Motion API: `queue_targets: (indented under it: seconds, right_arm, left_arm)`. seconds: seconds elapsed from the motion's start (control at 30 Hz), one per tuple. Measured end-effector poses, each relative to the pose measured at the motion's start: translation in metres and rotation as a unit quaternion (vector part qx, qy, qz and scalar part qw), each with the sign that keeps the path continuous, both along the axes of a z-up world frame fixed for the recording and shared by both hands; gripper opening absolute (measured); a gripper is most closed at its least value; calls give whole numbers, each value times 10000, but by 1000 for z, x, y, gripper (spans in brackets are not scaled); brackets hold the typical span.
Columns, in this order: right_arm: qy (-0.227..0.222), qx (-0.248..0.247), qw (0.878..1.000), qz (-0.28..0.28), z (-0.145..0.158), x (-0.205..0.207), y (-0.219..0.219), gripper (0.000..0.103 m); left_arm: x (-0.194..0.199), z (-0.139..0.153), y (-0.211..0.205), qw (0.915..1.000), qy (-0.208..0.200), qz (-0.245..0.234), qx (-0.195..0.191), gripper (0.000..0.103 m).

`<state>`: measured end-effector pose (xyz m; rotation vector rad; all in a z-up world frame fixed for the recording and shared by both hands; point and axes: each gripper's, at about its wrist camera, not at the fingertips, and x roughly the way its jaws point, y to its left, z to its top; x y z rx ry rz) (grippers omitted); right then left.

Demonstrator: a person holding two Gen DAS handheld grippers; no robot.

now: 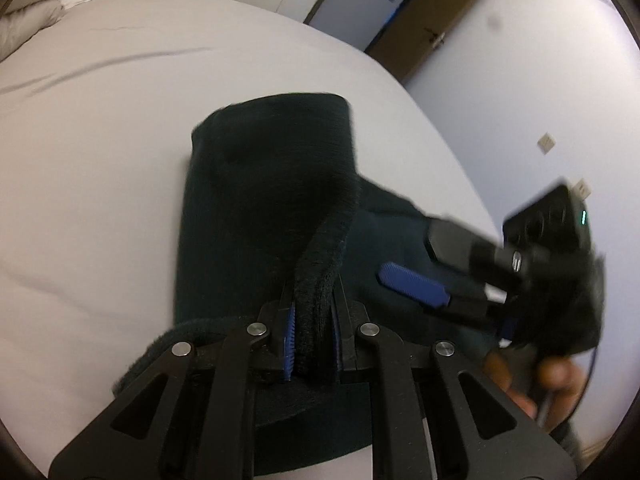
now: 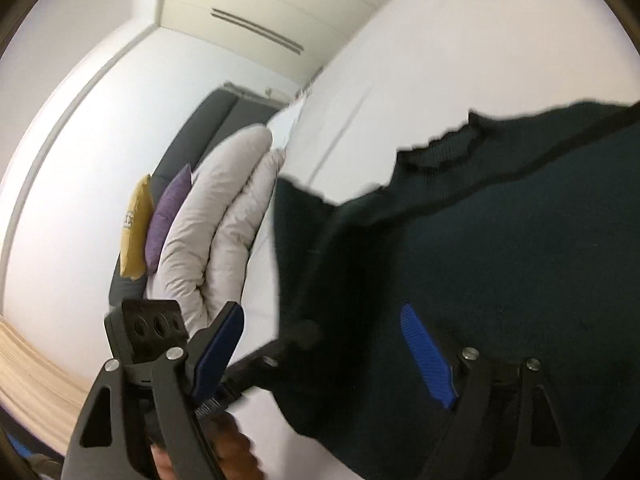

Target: Fold small clothes

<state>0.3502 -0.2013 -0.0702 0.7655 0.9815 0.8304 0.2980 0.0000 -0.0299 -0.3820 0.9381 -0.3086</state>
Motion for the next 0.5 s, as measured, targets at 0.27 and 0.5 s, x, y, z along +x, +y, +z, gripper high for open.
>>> queue_targets:
  seconds: [0.27,0.5]
  right_arm:
    - [411,205,9989,127,-16,20,19,84]
    - [345,-351,9977,473,4,30,53,74]
  left_arm:
    - [-11,5,-25,9939,-436,-130,1004,12]
    - [-16,4,-49,9874,-632,-203,1438,12]
